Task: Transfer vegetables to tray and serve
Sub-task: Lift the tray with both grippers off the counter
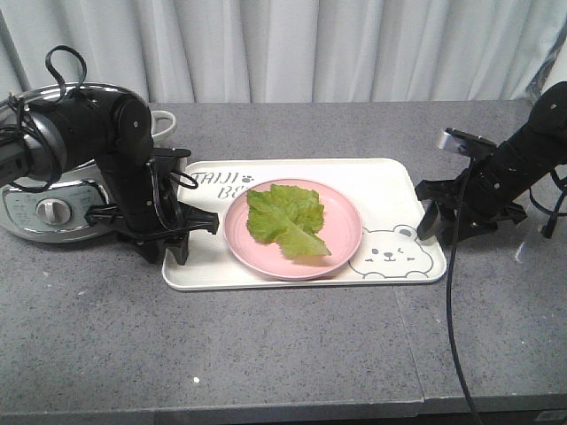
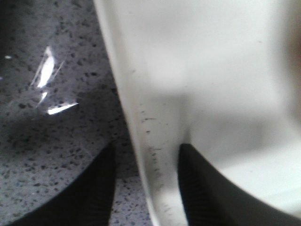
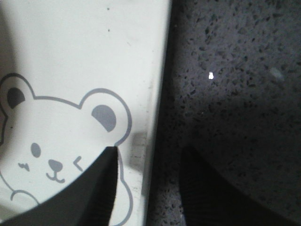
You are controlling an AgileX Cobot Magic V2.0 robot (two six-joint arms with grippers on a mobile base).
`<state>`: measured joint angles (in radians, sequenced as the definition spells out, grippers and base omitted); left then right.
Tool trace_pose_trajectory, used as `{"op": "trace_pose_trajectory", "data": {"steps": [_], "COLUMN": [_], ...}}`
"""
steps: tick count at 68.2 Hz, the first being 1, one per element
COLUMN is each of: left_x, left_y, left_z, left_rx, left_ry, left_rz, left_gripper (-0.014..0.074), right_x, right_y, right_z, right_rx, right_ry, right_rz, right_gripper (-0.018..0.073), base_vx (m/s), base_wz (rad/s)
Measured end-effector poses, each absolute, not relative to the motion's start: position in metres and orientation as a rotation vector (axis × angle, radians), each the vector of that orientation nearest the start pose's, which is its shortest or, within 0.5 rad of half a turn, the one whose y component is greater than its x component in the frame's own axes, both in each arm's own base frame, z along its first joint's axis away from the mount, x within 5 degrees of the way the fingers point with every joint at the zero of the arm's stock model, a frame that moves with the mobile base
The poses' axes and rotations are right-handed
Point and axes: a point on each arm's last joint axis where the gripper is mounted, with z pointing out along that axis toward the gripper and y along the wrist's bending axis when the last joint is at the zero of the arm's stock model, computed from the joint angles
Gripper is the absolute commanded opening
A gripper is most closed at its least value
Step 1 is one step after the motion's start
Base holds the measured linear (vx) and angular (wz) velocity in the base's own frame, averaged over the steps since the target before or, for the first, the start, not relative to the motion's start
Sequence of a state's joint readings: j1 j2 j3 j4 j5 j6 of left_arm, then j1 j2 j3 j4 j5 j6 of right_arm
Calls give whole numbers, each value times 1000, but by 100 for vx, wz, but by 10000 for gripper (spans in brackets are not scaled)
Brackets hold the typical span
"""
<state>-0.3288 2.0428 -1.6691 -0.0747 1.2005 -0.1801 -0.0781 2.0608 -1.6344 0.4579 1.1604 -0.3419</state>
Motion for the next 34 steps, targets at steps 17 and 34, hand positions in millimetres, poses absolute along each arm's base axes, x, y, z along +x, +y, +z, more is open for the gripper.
{"op": "trace_pose_trajectory", "data": {"steps": [17,34], "left_x": [394,394], "left_y": [-139,-143], "left_z": [218,218], "left_rx": [223,271], "left_ry": [3069,3060], "left_rz": [-218,-347], "left_gripper": [-8,-7], "right_x": [419,419], "right_y": [4,-1], "right_z": [208,209], "right_rx": [-158,-156], "right_ry": [2945,2951], "right_rz": [600,573], "right_gripper": [-10,-6], "base_vx": [0,0], "base_wz": [0,0]}}
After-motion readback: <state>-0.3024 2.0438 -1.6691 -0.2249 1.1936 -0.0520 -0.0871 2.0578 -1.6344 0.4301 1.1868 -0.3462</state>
